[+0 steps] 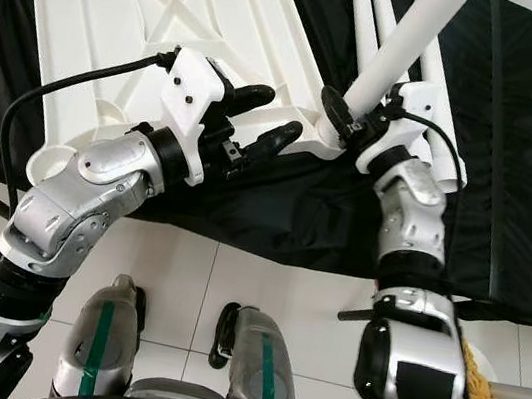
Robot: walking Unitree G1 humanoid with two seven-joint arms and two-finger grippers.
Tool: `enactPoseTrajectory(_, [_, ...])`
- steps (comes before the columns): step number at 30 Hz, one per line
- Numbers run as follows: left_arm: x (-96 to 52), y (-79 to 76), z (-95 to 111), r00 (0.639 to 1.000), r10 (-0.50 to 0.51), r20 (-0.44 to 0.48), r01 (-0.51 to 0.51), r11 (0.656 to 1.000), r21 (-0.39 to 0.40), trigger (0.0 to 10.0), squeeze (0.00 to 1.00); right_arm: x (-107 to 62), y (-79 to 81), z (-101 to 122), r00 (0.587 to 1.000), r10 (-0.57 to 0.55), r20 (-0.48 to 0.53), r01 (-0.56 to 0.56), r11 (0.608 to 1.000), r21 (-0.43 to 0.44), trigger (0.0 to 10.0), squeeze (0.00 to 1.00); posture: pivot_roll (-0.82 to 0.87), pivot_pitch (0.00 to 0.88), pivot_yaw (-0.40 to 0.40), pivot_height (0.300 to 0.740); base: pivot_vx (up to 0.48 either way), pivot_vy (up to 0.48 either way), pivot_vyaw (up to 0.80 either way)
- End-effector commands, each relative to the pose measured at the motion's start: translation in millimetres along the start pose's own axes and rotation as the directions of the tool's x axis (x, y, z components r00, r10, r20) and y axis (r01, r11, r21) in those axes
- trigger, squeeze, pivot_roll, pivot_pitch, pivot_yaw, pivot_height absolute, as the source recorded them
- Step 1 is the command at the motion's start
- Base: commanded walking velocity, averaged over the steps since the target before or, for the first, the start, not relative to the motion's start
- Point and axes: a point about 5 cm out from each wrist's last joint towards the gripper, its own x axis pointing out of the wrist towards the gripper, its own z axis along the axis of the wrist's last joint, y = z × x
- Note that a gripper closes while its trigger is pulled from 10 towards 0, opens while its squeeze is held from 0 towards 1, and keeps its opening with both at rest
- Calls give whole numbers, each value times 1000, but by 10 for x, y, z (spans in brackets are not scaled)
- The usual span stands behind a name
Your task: Building children table
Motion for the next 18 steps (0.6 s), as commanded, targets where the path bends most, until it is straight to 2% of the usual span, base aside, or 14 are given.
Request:
enactPoseTrajectory(1, [4, -48, -9, 1000, -22, -2, 22, 1000, -10, 10000, 0, 11, 25, 4, 998, -61, 15, 60, 998, 34, 10000, 0, 98, 70, -103, 740, 0, 0, 0])
enactPoseTrajectory(9, [7, -56, -13, 1000, -25, -1, 25, 1000, -11, 10000, 0, 30, 119, 19, 992, -126, 27, 125, 991, 46, 10000, 0, 101, 65, -108, 740, 0, 0, 0])
enactPoseTrajectory(11, [8, -63, -15, 1000, -27, 0, 27, 1000, -11, 10000, 0, 25, 200, 24, 978, -208, 22, 206, 977, 61, 10000, 0, 99, 57, -110, 740, 0, 0, 0])
enactPoseTrajectory(12, [8, -63, -15, 1000, -27, 0, 27, 1000, -11, 10000, 0, 25, 200, 24, 978, -208, 22, 206, 977, 61, 10000, 0, 99, 57, -110, 740, 0, 0, 0])
enactPoseTrajectory(13, [10, -68, -17, 1000, -30, 0, 30, 999, -11, 10000, 0, 8, 210, -1, 960, -281, 2, 281, 958, 54, 10000, 0, 99, 56, -110, 740, 0, 0, 0])
enactPoseTrajectory(14, [10, -68, -17, 1000, -30, 0, 30, 999, -11, 10000, 0, 8, 210, -1, 960, -281, 2, 281, 958, 54, 10000, 0, 99, 56, -110, 740, 0, 0, 0])
enactPoseTrajectory(15, [12, -71, -18, 999, -32, 0, 32, 999, -12, 10000, 0, -19, 205, -27, 934, -357, -15, 357, 933, 39, 10000, 0, 99, 54, -111, 740, 0, 0, 0])
enactPoseTrajectory(16, [12, -71, -18, 999, -32, 0, 32, 999, -12, 10000, 0, -19, 205, -27, 934, -357, -15, 357, 933, 39, 10000, 0, 99, 54, -111, 740, 0, 0, 0])
enactPoseTrajectory(17, [14, -71, -17, 999, -34, 0, 34, 999, -11, 10000, 0, -50, 186, -52, 903, -428, -30, 429, 903, 31, 10000, 0, 99, 54, -111, 740, 0, 0, 0])
enactPoseTrajectory(18, [14, -71, -17, 999, -34, 0, 34, 999, -11, 10000, 0, -50, 186, -52, 903, -428, -30, 429, 903, 31, 10000, 0, 99, 54, -111, 740, 0, 0, 0])
